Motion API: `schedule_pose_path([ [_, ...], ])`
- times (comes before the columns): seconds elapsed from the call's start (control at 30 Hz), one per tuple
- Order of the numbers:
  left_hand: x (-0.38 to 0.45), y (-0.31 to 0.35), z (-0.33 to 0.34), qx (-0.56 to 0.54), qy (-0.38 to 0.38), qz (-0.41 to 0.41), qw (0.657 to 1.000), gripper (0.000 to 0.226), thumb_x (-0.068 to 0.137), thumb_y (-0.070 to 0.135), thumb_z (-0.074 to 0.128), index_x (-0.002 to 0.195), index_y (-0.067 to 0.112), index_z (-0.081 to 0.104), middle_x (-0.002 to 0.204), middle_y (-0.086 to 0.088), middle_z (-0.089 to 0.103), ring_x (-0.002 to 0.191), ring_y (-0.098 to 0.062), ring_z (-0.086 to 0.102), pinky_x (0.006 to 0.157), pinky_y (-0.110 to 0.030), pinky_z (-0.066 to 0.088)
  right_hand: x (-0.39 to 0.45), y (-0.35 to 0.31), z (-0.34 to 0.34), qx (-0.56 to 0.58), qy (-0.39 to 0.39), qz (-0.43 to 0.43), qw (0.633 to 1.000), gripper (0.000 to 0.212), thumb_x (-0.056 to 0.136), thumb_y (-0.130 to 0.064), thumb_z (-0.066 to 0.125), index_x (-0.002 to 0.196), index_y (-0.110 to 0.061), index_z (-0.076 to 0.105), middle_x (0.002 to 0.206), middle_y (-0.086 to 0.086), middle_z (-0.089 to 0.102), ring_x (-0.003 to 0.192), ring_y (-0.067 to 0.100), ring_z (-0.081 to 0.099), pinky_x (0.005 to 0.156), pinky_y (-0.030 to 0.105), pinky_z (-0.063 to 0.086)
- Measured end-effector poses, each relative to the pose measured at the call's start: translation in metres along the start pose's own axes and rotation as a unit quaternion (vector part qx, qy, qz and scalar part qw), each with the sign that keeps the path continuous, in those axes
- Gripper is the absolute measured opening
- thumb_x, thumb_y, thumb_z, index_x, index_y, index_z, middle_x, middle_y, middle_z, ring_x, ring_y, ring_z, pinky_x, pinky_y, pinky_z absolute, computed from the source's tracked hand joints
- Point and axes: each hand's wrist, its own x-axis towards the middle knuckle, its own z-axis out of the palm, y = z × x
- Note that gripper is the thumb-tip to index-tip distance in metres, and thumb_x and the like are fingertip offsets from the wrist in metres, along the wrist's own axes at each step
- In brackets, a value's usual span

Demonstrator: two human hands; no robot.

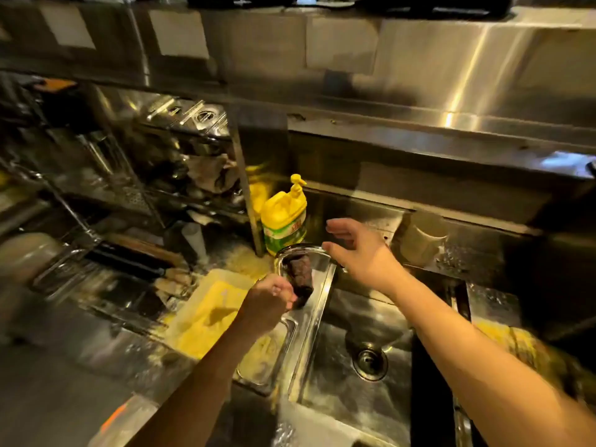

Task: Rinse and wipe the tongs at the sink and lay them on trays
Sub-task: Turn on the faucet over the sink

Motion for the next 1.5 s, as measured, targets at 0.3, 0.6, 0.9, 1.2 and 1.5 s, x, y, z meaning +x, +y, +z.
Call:
schedule_pose_path([
  [0.3,0.081,-0.051,-0.029,0.414,0.042,-0.074,0.906,0.052,0.098,0.025,0.051,0.144,0.006,0.035,0.133,-0.020,0.058,0.120,-0.036,0.058,0.094,-0.039,0.047,0.032,0.024,0.041,-0.074,-0.007,0.023,0.997,0.031,0.089,-0.026,0.071,0.119,-0.021,0.071,0.116,-0.001,0.073,0.105,0.007,0.064,0.088,0.019,0.047],
  [0.6,0.132,-0.070,-0.028,0.507,-0.020,-0.087,0.857,0.021,0.100,0.010,0.048,0.117,0.011,0.060,0.120,-0.014,0.067,0.112,-0.031,0.063,0.095,-0.038,0.051,0.041,0.036,0.040,-0.044,0.008,0.042,0.998,0.032,0.083,-0.027,0.076,0.114,-0.026,0.074,0.117,-0.006,0.073,0.101,-0.006,0.061,0.082,0.002,0.041],
  [0.9,0.143,-0.054,-0.013,0.538,-0.003,-0.026,0.842,0.018,0.100,0.015,0.048,0.113,0.009,0.060,0.116,-0.013,0.070,0.110,-0.030,0.067,0.091,-0.037,0.052,0.041,0.037,0.039,-0.030,0.003,0.058,0.998,0.030,0.083,-0.028,0.077,0.113,-0.029,0.074,0.114,-0.006,0.074,0.101,0.003,0.066,0.089,0.025,0.051],
  [1.2,0.067,-0.067,0.019,0.366,-0.158,0.118,0.910,0.009,0.093,0.027,0.057,0.085,0.026,0.061,0.078,0.010,0.059,0.076,-0.012,0.063,0.067,-0.027,0.043,0.011,0.084,0.000,0.067,0.102,0.135,0.983,0.015,0.092,-0.031,0.067,0.103,-0.025,0.075,0.099,-0.006,0.076,0.094,0.009,0.071,0.088,0.035,0.054],
  [1.5,0.176,-0.050,0.098,0.540,-0.129,-0.079,0.828,0.053,0.098,0.040,0.041,0.146,0.017,0.047,0.155,-0.016,0.040,0.139,-0.042,0.039,0.114,-0.049,0.035,-0.038,0.128,-0.012,0.057,0.115,0.223,0.966,0.017,0.090,-0.033,0.067,0.100,-0.024,0.075,0.097,-0.005,0.077,0.090,0.009,0.072,0.089,0.041,0.056],
])
